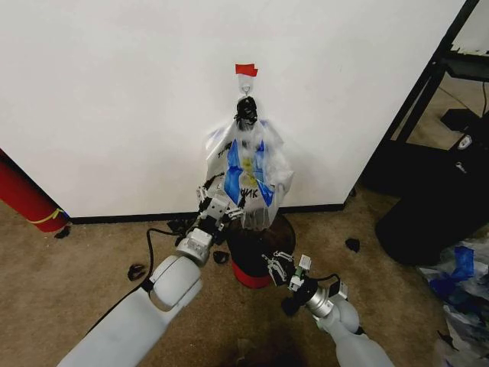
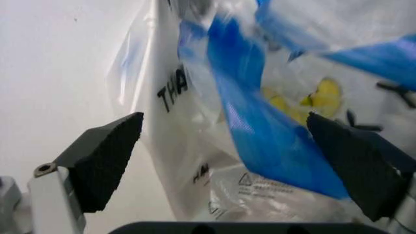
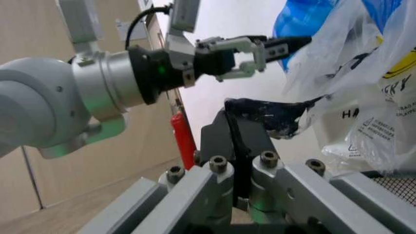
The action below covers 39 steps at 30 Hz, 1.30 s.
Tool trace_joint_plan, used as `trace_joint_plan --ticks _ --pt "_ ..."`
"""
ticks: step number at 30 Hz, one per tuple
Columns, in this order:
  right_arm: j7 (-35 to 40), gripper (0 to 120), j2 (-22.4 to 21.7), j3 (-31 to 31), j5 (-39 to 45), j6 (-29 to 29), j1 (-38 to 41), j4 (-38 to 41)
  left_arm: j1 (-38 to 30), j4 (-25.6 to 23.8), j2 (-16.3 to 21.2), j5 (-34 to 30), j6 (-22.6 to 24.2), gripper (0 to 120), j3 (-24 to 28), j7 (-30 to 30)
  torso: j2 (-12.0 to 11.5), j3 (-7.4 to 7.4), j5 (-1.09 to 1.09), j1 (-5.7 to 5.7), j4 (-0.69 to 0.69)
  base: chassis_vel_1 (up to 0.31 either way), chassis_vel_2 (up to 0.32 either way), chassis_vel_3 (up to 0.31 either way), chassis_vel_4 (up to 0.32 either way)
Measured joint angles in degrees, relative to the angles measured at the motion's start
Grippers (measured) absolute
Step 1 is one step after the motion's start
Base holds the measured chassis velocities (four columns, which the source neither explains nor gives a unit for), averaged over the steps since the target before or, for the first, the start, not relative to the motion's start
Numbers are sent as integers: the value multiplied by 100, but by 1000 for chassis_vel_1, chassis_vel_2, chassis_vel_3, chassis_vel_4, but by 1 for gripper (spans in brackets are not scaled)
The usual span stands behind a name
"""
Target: Pick up the garbage bag from the wall and place it over the trash bin.
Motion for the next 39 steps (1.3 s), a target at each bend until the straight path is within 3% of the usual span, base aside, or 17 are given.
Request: trace_joint_plan --ticks 19,39 --pt "41 0 73 6 -92 44 -36 89 100 -50 -312 755 288 98 142 -38 0 -1 1 0 0 0 0 0 0" --pt "76 0 -8 50 -89 128 -128 198 469 -343 -330 725 505 24 -211 -115 0 -1 1 -1 0 0 0 0 0"
